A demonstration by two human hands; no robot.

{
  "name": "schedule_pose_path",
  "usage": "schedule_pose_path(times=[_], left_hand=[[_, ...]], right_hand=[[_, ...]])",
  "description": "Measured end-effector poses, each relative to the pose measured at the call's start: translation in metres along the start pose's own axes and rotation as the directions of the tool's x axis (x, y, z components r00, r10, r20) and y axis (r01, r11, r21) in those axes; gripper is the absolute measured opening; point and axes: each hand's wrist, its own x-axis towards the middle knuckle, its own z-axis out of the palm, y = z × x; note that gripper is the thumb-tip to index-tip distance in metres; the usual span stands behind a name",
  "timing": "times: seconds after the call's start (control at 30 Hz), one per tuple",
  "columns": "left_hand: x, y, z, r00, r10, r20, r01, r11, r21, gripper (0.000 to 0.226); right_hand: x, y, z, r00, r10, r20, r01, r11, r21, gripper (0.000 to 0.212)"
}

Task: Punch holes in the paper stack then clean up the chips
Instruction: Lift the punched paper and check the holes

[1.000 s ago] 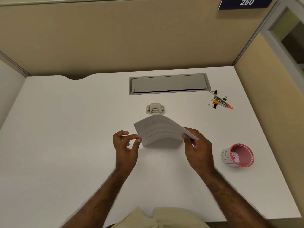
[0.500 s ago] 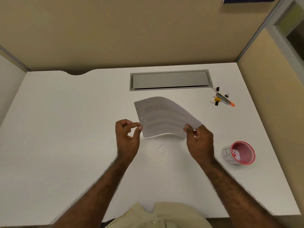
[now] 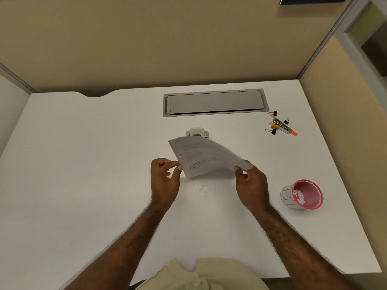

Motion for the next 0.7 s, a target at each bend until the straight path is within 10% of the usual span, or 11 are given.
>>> schedule_pose_path(times=[0.7], left_hand=[[0.017, 0.012, 0.012, 1.0, 0.012, -0.008, -0.012, 1.0, 0.018, 0.01]], right_hand=[[0.002, 0.003, 0.0, 1.0, 0.0, -0.013, -0.001, 0.997, -0.081, 0.035]])
